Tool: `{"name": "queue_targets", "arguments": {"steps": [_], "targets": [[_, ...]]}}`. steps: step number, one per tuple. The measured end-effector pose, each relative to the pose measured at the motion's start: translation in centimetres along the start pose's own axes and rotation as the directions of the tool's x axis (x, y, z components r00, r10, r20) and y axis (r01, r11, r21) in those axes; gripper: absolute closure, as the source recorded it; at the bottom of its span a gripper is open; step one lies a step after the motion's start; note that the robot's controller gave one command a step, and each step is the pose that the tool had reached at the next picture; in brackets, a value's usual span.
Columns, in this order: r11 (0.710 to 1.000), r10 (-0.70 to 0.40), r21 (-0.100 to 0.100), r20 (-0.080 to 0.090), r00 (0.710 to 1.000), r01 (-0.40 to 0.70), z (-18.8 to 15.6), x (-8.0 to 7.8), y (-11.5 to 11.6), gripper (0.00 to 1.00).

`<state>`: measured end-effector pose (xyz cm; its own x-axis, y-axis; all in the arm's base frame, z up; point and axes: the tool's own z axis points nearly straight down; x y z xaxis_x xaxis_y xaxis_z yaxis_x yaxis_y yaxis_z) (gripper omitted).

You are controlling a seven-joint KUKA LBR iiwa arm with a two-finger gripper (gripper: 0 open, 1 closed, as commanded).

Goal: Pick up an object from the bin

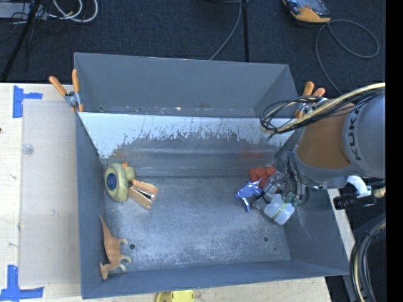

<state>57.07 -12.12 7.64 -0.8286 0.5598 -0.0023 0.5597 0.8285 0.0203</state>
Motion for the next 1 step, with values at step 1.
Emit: {"name": "queue_targets", "arguments": {"steps": [1], "targets": [[1.0,-0.001,0.0,-0.002,1.0,0.001,0.13,0.1,-0.05,1.0]]}}
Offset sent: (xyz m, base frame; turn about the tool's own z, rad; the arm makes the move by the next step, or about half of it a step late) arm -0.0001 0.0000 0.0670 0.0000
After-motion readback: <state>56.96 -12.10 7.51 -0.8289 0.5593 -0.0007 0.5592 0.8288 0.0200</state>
